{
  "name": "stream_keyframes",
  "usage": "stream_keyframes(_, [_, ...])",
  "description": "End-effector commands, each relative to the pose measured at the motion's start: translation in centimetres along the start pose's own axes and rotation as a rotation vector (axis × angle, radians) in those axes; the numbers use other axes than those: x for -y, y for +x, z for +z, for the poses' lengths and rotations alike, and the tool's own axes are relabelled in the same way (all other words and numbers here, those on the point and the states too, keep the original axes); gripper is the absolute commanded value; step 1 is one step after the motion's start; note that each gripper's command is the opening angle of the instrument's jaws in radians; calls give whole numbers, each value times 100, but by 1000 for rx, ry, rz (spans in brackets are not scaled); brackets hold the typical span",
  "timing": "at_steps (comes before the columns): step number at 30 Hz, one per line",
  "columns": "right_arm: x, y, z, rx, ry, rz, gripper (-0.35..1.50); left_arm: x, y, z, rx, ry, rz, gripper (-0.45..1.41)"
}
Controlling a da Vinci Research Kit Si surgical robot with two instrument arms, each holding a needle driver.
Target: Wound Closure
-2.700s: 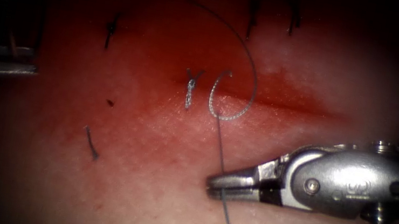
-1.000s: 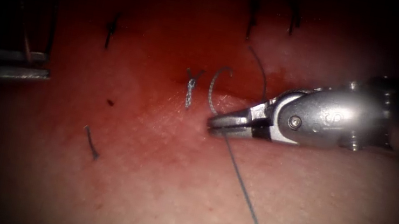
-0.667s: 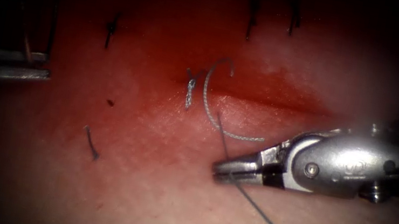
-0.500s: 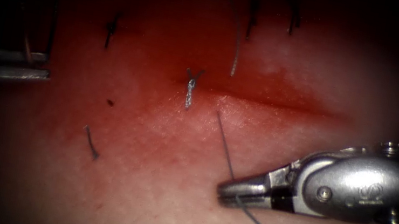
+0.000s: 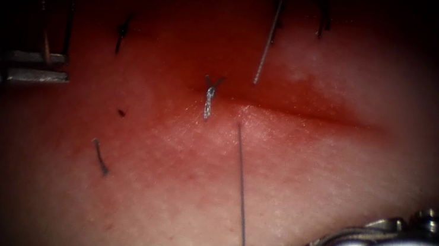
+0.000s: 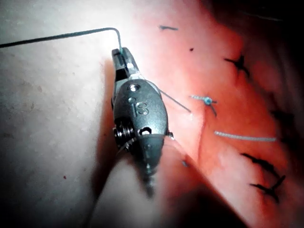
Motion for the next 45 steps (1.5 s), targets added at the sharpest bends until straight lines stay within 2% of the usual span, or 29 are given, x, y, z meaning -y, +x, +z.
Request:
stream_keyframes(1, [-2,3,8,-1,8,-4,-35,4,0,9,3,8,1,-45])
stream_keyframes(8, [9,10,-3,2,35,-13,-35,9,-9,17,16,16,6,-45])
stream_keyframes(9, [7,8,-3,-4,41,-11,24,9,-9,18,17,17,5,-45])
stream_keyframes(10, [5,8,-3,-13,32,-9,74,10,-9,18,20,21,5,-45])
stream_keyframes(12, [-9,3,-5,-64,-17,1,137,12,-13,21,51,53,21,-45])
stream_keyframes(14, [-21,-2,-11,-111,-53,13,145,15,-17,26,76,80,33,-45])
stream_keyframes(17, [-42,-12,-25,-93,-107,43,147,22,-30,44,129,128,68,-45])
stream_keyframes(19, [-59,-27,-41,-31,-174,29,148,29,-47,62,173,147,87,-45])
stream_keyframes(22, [-70,-39,-54,27,-215,-2,148,33,-59,74,194,143,103,-45])
stream_keyframes(24, [-80,-52,-64,116,-232,-55,148,37,-72,87,218,138,120,-45])
stream_keyframes(27, [-88,-62,-70,159,-257,-56,148,39,-83,94,249,125,138,-45])
stream_keyframes(29, [-94,-68,-67,151,-284,164,142,39,-86,97,265,120,136,-45])
stream_keyframes(30, [-101,-78,-60,142,-318,406,122,39,-88,98,265,116,137,-45])
stream_keyframes(31, [-104,-83,-56,131,-336,516,111,38,-88,98,265,116,137,-45])
stream_keyframes(32, [-109,-90,-52,105,-367,693,105,38,-88,98,265,116,137,-45])
stream_keyframes(33, [-116,-102,-44,73,-406,876,103,37,-86,97,264,114,135,-45])
stream_keyframes(34, [-121,-110,-40,43,-420,990,103,37,-86,96,265,114,134,-45])
stream_keyframes(39, [-147,-147,-34,-52,-536,1247,106,35,-83,94,265,112,132,-45])
stream_keyframes(41, [-153,-160,-29,-70,-544,1310,100,34,-83,94,268,111,132,-45])
stream_keyframes(45, [-155,-180,1,-77,-536,1381,95,32,-83,94,277,111,132,-45])
